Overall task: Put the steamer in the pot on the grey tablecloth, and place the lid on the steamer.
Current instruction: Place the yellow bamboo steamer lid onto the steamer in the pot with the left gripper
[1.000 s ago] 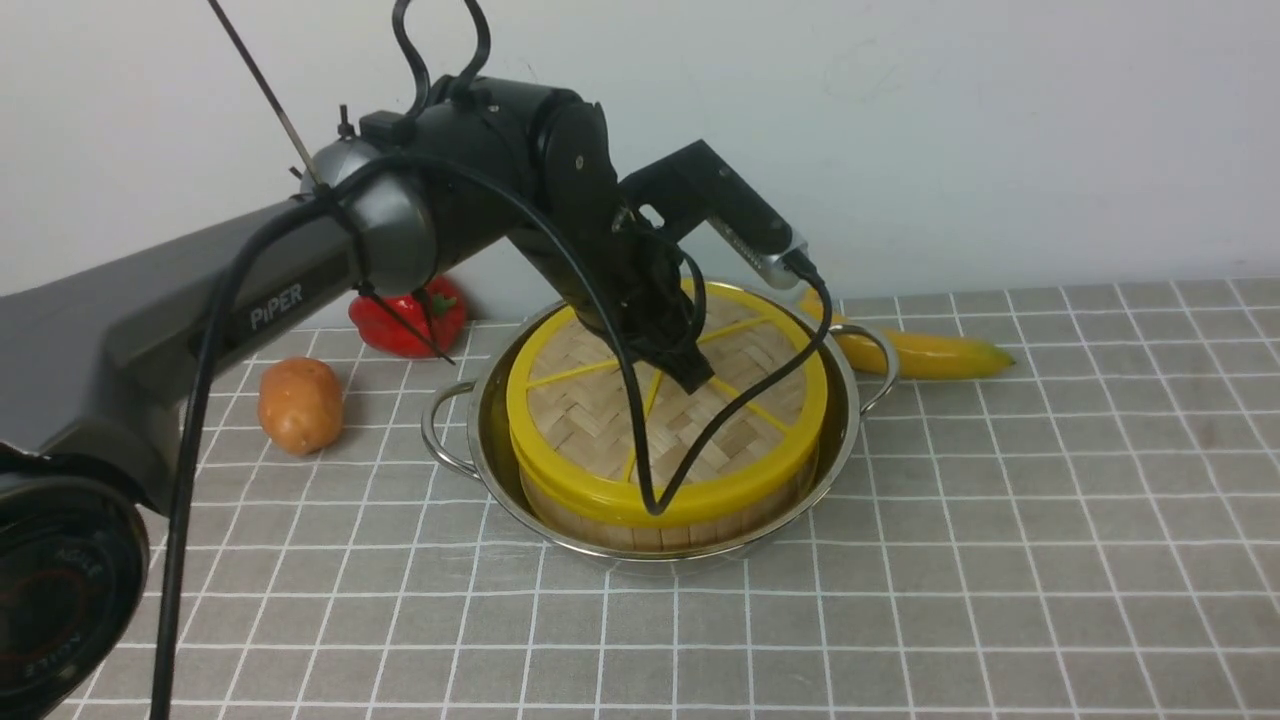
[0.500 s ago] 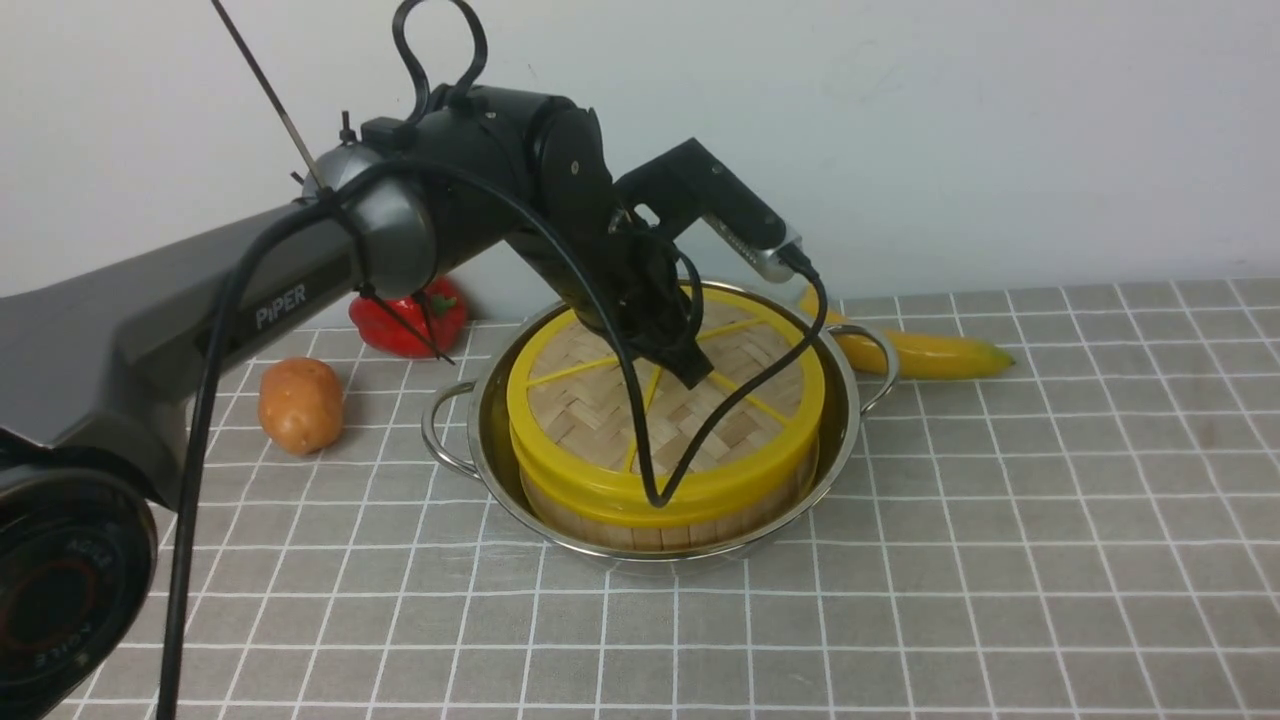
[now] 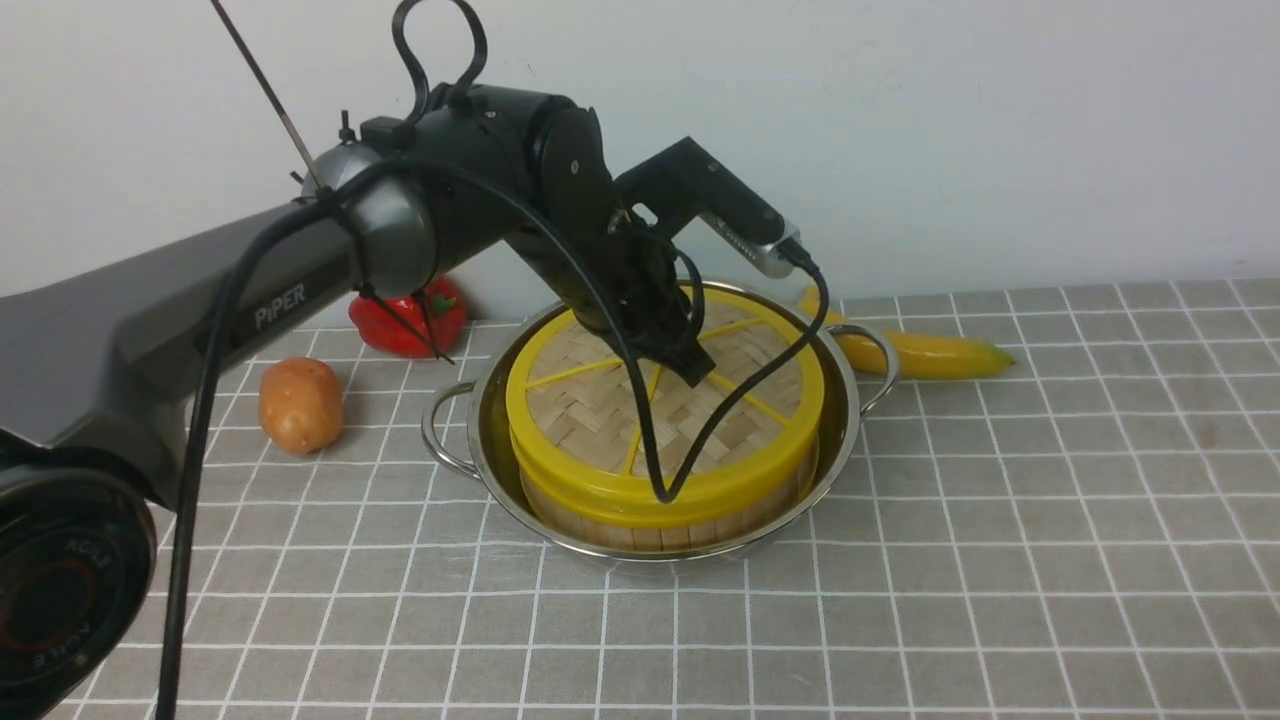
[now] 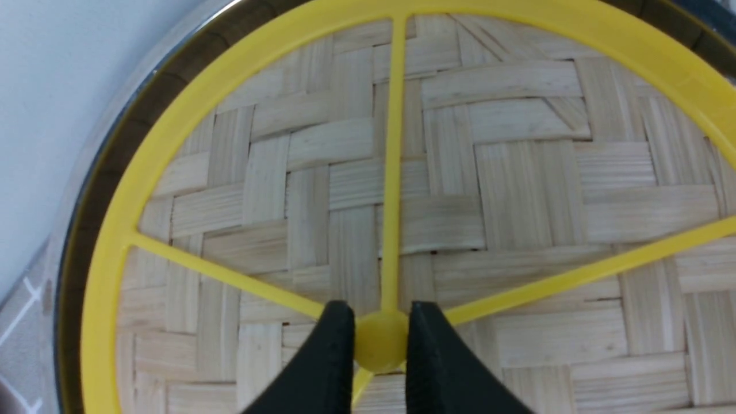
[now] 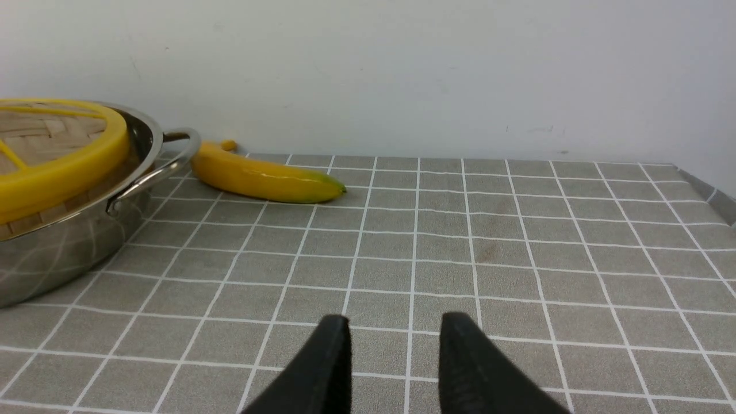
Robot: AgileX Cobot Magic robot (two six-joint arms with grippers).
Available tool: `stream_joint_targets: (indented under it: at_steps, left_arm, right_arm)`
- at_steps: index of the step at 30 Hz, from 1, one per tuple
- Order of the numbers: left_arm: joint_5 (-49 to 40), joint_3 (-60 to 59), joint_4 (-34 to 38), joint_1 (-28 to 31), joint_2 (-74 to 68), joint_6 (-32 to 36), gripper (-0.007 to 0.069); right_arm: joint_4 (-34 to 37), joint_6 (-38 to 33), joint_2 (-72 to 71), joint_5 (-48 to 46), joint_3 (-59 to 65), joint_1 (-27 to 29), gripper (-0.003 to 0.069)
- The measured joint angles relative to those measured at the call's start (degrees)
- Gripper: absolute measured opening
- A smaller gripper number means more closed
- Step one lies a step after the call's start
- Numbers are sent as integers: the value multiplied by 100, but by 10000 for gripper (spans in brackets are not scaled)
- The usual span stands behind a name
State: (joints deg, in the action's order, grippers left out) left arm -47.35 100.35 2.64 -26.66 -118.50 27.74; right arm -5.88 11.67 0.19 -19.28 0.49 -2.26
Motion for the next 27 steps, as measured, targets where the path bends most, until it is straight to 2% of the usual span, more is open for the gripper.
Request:
stream_joint_targets:
  at_steps: [27]
  left_arm:
    - [-190, 0, -310, 0, 45, -273, 104]
  right_arm:
    - [0, 0, 0, 0, 0, 0, 243]
